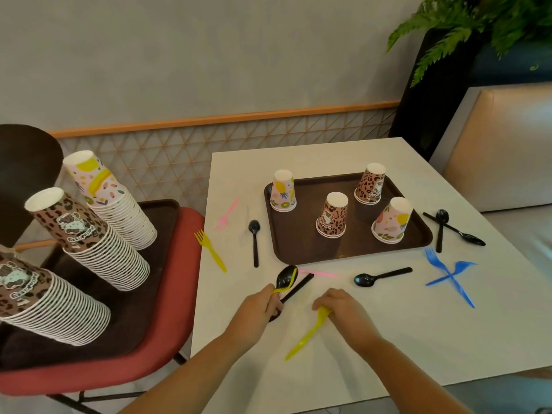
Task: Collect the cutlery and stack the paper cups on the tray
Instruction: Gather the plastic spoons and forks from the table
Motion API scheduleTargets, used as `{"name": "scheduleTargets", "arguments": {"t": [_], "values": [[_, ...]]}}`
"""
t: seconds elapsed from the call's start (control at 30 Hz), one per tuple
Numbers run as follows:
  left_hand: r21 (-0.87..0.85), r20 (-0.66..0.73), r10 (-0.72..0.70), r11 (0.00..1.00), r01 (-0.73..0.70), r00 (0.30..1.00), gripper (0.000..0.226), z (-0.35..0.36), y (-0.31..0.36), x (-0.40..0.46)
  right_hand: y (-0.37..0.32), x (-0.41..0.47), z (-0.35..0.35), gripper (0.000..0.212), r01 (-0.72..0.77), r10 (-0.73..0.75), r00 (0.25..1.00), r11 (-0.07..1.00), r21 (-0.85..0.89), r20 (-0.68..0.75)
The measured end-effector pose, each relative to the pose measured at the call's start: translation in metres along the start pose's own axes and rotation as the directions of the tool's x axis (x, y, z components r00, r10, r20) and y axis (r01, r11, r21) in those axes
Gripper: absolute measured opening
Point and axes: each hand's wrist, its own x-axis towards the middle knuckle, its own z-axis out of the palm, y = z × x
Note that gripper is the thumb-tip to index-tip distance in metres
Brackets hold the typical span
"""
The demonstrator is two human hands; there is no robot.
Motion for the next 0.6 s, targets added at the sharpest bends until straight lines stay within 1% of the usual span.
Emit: {"name": "scheduleTargets", "arguments": {"t": [0.13, 0.2, 0.23, 0.27, 0.3, 0.37, 0.43, 0.5, 0.57, 0.6], "values": [[-0.117, 0.034, -0.038, 0.992, 0.042, 0.999, 0.021, -0.001, 0.0, 0.001, -0.031, 0.028, 0.002, 0.027, 0.064, -0.06, 0.995, 0.997, 0.043, -0.084], [-0.22, 0.036, -0.077, 0.972, 0.083, 0.996, 0.021, -0.003, 0.004, -0.001, -0.042, 0.04, 0.002, 0.027, 0.078, -0.076, 0.996, 0.997, 0.023, -0.053], [-0.226, 0.03, -0.083, 0.97, 0.087, 0.996, 0.021, -0.005, 0.003, -0.001, -0.046, 0.046, 0.004, 0.027, 0.074, -0.074, 0.996, 0.997, 0.016, -0.043], [-0.191, 0.005, -0.072, 0.979, 0.071, 0.997, 0.021, -0.006, 0.001, 0.001, -0.048, 0.052, 0.004, 0.026, 0.073, -0.072, 0.996, 0.997, 0.027, -0.054], [-0.149, -0.022, -0.058, 0.987, 0.054, 0.998, 0.021, -0.008, -0.003, 0.003, -0.051, 0.055, 0.005, 0.025, 0.066, -0.061, 0.995, 0.996, 0.055, -0.08], [-0.134, -0.072, -0.048, 0.99, 0.038, 0.996, 0.022, -0.015, -0.013, 0.007, -0.051, 0.06, 0.007, 0.028, 0.023, -0.008, 0.993, 0.992, 0.126, -0.119], [-0.17, -0.109, -0.077, 0.984, 0.057, 0.991, 0.022, -0.022, -0.021, 0.01, -0.046, 0.062, 0.012, 0.036, -0.012, 0.02, 0.998, 0.993, 0.118, -0.067], [-0.227, -0.147, -0.116, 0.971, 0.081, 0.982, 0.026, -0.027, -0.027, 0.011, -0.036, 0.062, 0.019, 0.041, -0.002, 0.003, 0.999, 1.0, -0.01, 0.049], [-0.298, -0.188, -0.158, 0.95, 0.097, 0.969, 0.031, -0.032, -0.03, 0.013, -0.031, 0.06, 0.024, 0.039, 0.061, -0.044, 0.987, 0.992, -0.113, 0.154], [-0.308, -0.207, -0.168, 0.946, 0.099, 0.964, 0.032, -0.035, -0.03, 0.014, -0.03, 0.061, 0.026, 0.034, 0.092, -0.069, 0.982, 0.987, -0.131, 0.174]]}}
